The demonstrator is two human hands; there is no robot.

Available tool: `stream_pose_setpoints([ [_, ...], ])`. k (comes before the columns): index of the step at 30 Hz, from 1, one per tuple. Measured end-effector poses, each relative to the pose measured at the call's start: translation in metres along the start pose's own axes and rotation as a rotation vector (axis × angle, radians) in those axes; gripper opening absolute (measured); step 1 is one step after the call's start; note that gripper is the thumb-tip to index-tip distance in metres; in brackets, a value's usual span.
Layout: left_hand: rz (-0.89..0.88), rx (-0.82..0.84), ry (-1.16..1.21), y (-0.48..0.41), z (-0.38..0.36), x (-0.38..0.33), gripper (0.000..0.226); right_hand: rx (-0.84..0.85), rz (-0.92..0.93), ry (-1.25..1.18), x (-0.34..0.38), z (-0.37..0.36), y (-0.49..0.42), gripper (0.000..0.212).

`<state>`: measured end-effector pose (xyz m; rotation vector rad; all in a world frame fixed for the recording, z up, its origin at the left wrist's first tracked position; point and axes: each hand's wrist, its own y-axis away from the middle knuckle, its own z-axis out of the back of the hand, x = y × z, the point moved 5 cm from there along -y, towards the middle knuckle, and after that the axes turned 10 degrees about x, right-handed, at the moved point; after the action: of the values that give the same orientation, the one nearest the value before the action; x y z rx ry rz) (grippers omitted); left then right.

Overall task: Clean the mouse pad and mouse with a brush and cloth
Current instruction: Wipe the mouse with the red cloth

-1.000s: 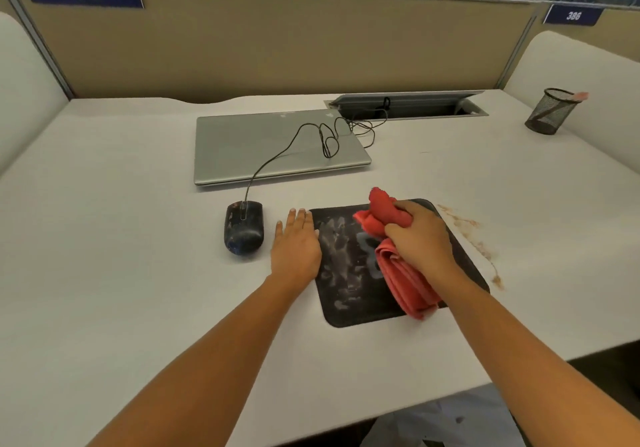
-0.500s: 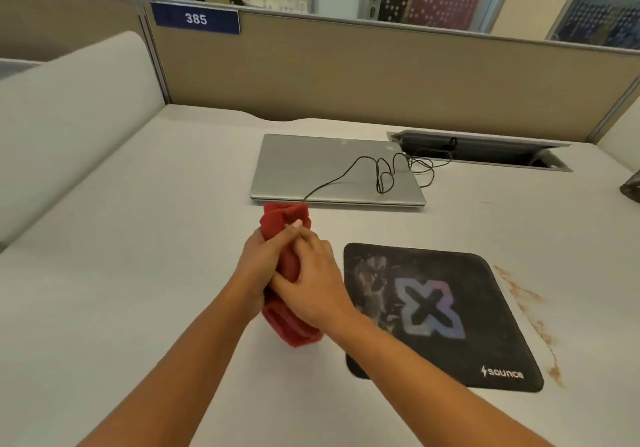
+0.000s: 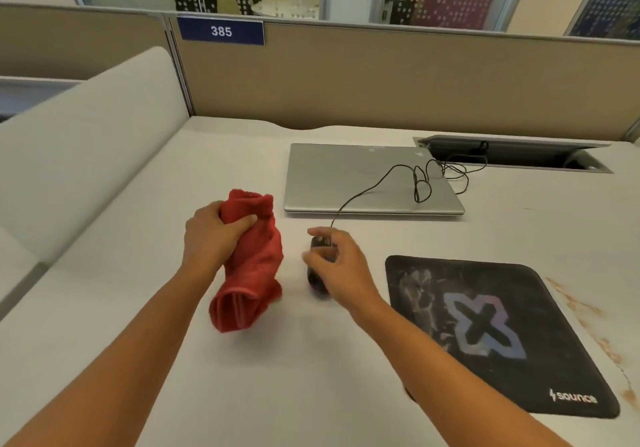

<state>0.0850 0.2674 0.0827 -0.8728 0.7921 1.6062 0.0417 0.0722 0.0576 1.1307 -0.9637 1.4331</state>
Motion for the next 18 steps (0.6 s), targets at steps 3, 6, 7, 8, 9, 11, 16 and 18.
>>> stream_pose_setpoints([
  [3,-0.271,-0.183,-0.311,-0.017,0.015,-0.028,0.025,-0.147,-0.043,0.099,-0.007,0.031,-0.010,0.032],
  [6,-0.417,-0.122,-0.557,-0.034,-0.007,-0.038,0.024,-0.011,-0.188,0.263,-0.029,0.037,-0.016,0.064],
  [7,-0.432,-0.049,-0.630,-0.037,-0.023,-0.037,0.023,0.053,-0.225,0.306,-0.036,0.034,-0.016,0.076],
  [8,-0.443,0.023,-0.691,-0.038,-0.040,-0.034,0.024,0.110,-0.241,0.338,-0.041,0.029,-0.017,0.086],
  [9,-0.455,0.079,-0.733,-0.036,-0.057,-0.031,0.025,0.154,-0.239,0.353,-0.045,0.025,-0.017,0.093],
  [11,-0.466,0.129,-0.736,-0.032,-0.083,-0.027,0.032,0.204,-0.218,0.347,-0.051,0.018,-0.017,0.101],
  [16,-0.440,0.194,-0.599,-0.035,-0.109,-0.018,0.042,0.262,-0.186,0.361,-0.057,0.015,-0.020,0.108],
  [18,-0.464,0.208,-0.580,-0.039,-0.110,-0.011,0.044,0.264,-0.178,0.404,-0.058,0.016,-0.019,0.111],
])
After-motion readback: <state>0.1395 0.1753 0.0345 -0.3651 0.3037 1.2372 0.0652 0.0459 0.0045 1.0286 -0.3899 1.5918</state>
